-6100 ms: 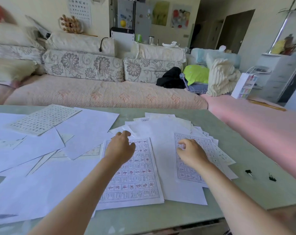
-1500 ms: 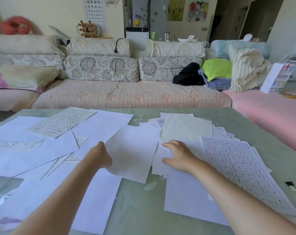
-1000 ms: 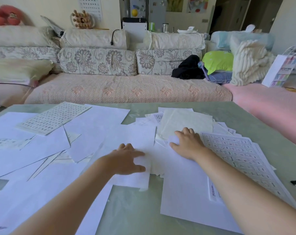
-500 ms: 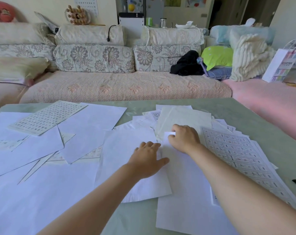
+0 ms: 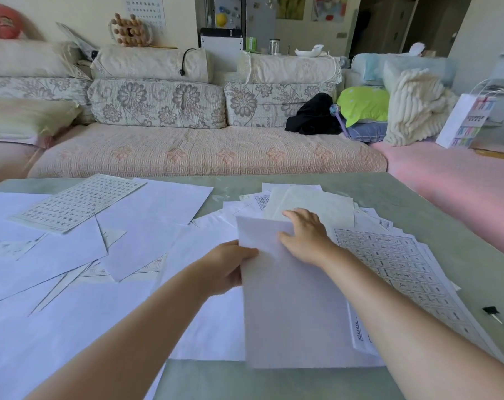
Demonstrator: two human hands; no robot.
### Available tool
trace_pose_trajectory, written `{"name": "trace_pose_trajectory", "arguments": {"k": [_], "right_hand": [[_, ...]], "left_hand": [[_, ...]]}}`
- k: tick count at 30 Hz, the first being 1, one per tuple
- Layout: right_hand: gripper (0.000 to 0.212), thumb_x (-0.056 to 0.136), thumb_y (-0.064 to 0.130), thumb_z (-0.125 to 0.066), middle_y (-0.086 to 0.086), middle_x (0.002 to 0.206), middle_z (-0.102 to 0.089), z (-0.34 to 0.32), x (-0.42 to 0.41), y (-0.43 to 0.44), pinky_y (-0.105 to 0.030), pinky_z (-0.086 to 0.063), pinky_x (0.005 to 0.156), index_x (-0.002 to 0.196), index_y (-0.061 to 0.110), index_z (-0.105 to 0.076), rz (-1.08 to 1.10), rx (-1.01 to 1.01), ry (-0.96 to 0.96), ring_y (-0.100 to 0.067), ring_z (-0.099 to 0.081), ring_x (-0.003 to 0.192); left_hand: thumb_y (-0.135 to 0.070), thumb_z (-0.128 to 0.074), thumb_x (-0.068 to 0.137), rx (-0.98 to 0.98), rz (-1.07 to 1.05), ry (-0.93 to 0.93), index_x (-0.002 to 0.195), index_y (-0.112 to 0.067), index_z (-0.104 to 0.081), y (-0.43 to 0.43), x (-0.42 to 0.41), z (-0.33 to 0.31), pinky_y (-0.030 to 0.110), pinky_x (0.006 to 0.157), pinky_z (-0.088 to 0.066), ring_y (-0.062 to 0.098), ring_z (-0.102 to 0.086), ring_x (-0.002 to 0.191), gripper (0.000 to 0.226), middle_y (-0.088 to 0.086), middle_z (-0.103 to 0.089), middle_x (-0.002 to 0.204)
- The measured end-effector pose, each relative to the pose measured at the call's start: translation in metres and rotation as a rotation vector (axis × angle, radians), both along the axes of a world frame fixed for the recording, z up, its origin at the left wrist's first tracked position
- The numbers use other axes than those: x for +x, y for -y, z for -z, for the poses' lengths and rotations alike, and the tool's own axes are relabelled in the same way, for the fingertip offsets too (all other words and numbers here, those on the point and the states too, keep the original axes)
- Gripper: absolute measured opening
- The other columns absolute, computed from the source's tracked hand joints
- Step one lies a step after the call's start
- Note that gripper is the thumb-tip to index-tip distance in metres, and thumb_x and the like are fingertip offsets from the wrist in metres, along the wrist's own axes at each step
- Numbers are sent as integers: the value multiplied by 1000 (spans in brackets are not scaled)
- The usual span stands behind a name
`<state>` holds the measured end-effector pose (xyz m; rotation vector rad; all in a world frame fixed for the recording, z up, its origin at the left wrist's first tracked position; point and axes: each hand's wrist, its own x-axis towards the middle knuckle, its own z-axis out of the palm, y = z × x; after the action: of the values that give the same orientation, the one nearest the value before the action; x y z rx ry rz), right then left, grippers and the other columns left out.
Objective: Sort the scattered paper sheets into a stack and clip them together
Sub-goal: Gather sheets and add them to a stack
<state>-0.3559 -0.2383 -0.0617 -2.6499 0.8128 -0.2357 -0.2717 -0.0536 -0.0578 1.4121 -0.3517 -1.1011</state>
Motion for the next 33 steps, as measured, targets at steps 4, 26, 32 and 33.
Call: {"name": "trace_pose_trajectory", "arguments": {"k": [4,26,32,33], "right_hand": [[65,97,41,-45,-7,157,-26,9,-12,-2,-40,-25,116,154,19,-25,60,136,-56,-27,-19,146],[71,87,74,-44,-5,129,-55,18,0,20,-39,-43,93,135,22,-47,-7,-335,-239,-29,-48,121],[37,89,10,-52,-10,100,-64,16,5,18,-33,-33,61,126,10,-44,-139,-526,-162,-32,-63,89],[39,84,1,-52,-10,97,-64,16,4,19,-33,-32,59,122,9,-46,-127,-519,-145,-32,-64,87]], "left_hand": [[-6,-51,98,24,-209,42,118,-2,-61,-19,25,0,34,74,-59,25,-69,88,22,14,-71,107],[-56,-45,93,765,258,1465,138,-40,-44,-34,59,24,37,106,-32,19,-34,133,47,-4,-39,145],[-38,-46,97,636,60,1487,137,-26,-47,29,57,17,38,100,-39,24,-40,128,42,2,-49,137],[-37,-47,97,560,37,1434,136,-24,-47,43,56,17,38,99,-42,24,-42,126,41,2,-51,135]]}}
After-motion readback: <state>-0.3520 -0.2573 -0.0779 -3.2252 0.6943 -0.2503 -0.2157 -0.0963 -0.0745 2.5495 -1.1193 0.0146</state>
